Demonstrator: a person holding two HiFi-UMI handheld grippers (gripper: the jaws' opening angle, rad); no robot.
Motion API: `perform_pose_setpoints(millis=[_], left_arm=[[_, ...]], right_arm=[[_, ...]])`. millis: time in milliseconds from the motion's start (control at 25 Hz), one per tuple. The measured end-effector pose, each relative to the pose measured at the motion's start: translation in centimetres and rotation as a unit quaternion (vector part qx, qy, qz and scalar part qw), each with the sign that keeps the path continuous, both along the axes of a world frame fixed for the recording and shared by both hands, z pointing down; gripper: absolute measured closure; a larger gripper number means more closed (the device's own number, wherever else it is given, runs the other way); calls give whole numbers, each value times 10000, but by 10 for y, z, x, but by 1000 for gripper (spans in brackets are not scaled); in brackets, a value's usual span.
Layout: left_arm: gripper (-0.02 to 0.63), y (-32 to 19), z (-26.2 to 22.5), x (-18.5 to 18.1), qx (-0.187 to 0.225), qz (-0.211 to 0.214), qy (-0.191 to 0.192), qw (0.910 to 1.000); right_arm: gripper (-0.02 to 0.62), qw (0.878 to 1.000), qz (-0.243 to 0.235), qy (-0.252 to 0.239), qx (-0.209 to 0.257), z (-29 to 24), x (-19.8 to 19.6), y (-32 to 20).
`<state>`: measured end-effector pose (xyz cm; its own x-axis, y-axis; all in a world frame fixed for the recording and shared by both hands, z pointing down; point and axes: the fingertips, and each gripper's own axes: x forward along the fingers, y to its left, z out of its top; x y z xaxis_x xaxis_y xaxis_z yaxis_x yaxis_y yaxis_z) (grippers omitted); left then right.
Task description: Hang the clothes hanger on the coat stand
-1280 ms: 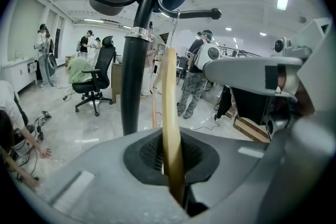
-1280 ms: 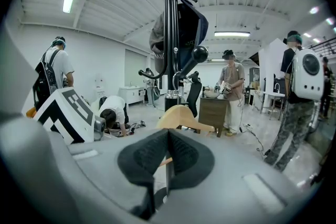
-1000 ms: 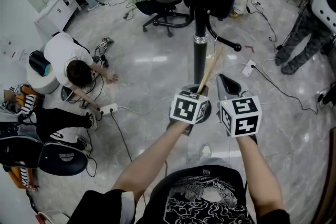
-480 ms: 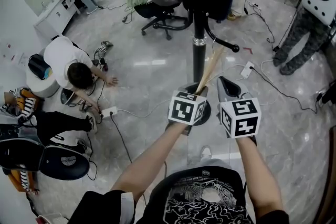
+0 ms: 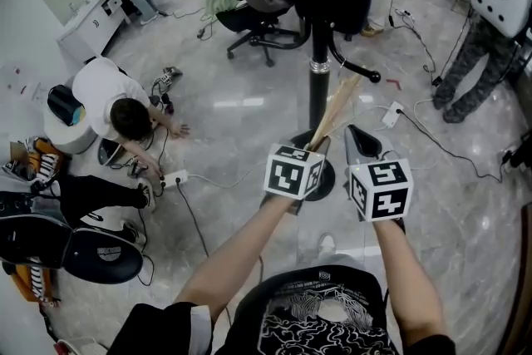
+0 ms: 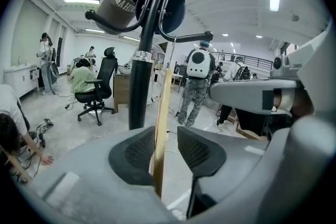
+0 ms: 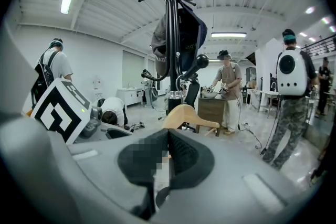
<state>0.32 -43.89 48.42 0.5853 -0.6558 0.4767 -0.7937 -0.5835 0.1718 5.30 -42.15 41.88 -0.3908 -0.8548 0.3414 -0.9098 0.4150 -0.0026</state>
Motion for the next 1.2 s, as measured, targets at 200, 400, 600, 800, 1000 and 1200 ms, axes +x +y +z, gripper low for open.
perform_pose_setpoints(millis=[200, 400, 600, 800, 1000, 1200], left_arm=[[492, 8, -12, -6, 90, -30, 36, 9999], [492, 22, -27, -12, 253, -95, 70, 9996], [492, 39, -43, -18, 370, -127, 61, 9992], [494, 57, -55, -20, 446, -106, 163, 9988], [495, 73, -68, -12, 595, -31, 214, 9980], [540, 92, -81, -11, 726, 46, 243, 9971]], right_arm=[[595, 10000, -11, -16, 13, -3, -4, 9], [595, 10000, -56, -56, 32, -6, -11, 23], [595, 9999, -108, -92, 7, -11, -18, 41], [595, 9999, -79, -93, 10, -13, -21, 60], [595, 9999, -15, -101, 43, -18, -15, 74], [595, 9999, 32, -61, 88, -24, -15, 91]])
